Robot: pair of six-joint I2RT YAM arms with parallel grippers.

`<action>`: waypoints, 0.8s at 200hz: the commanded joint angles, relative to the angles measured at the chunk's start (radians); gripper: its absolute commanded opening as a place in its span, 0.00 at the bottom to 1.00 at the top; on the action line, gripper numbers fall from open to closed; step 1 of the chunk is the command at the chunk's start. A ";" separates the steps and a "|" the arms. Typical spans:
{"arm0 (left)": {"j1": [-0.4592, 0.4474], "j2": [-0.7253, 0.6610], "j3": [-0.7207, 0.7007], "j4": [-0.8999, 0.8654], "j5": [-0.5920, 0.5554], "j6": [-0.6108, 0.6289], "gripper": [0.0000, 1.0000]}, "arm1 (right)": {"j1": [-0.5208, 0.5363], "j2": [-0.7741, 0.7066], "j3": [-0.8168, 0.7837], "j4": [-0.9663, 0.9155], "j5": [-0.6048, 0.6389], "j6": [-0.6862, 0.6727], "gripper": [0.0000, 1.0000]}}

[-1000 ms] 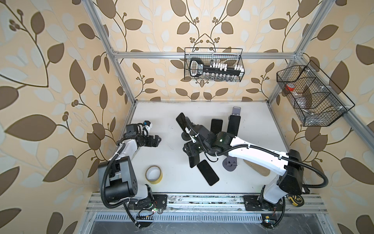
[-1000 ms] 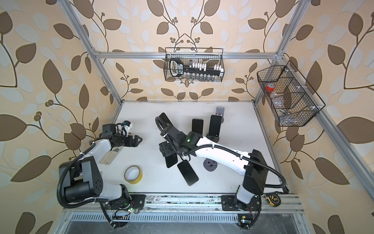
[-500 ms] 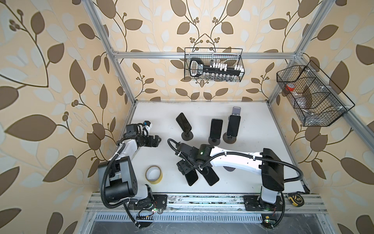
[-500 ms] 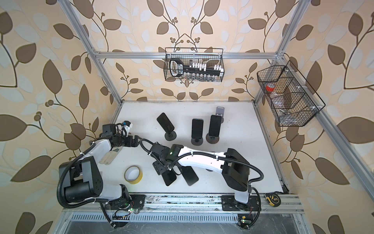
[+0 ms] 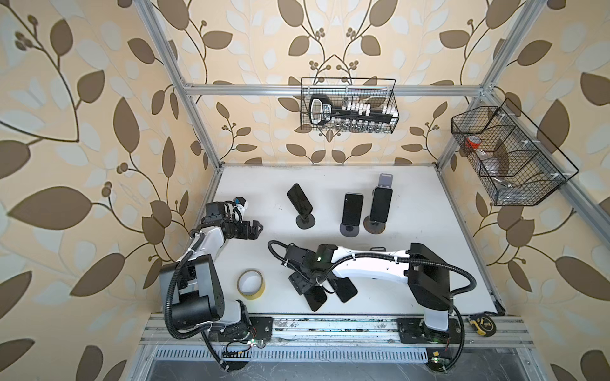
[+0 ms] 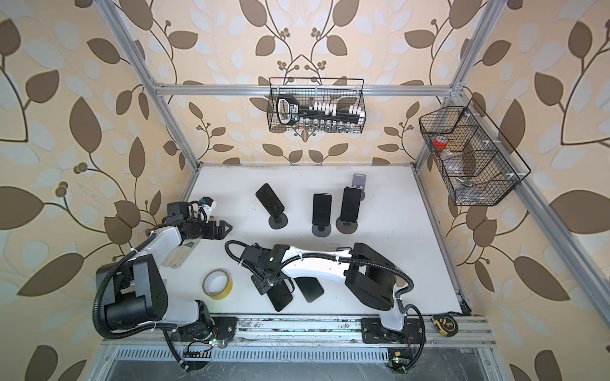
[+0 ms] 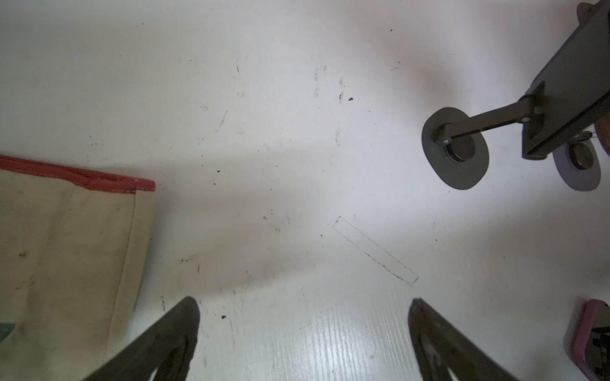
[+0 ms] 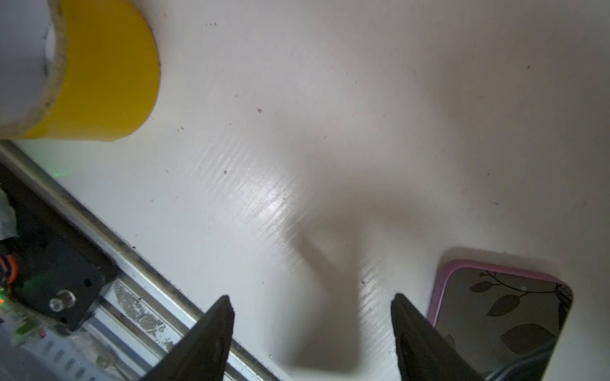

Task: Remove the phone from the phone stand
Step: Place the phone at the bottom-center of the table.

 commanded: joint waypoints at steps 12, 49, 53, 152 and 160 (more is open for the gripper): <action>0.001 0.001 0.034 -0.015 0.014 0.014 0.99 | 0.008 0.028 -0.023 0.004 0.042 0.017 0.66; 0.001 0.002 0.036 -0.016 0.012 0.015 0.99 | 0.008 0.056 -0.034 0.006 0.073 0.021 0.66; 0.000 0.003 0.036 -0.018 0.012 0.015 0.99 | 0.008 0.057 -0.035 0.009 0.070 0.021 0.67; -0.001 0.005 0.037 -0.020 0.012 0.015 0.99 | -0.001 0.104 -0.036 0.016 0.027 0.027 0.69; 0.001 0.005 0.037 -0.021 0.012 0.015 0.99 | -0.001 0.109 -0.037 0.016 0.028 0.027 0.70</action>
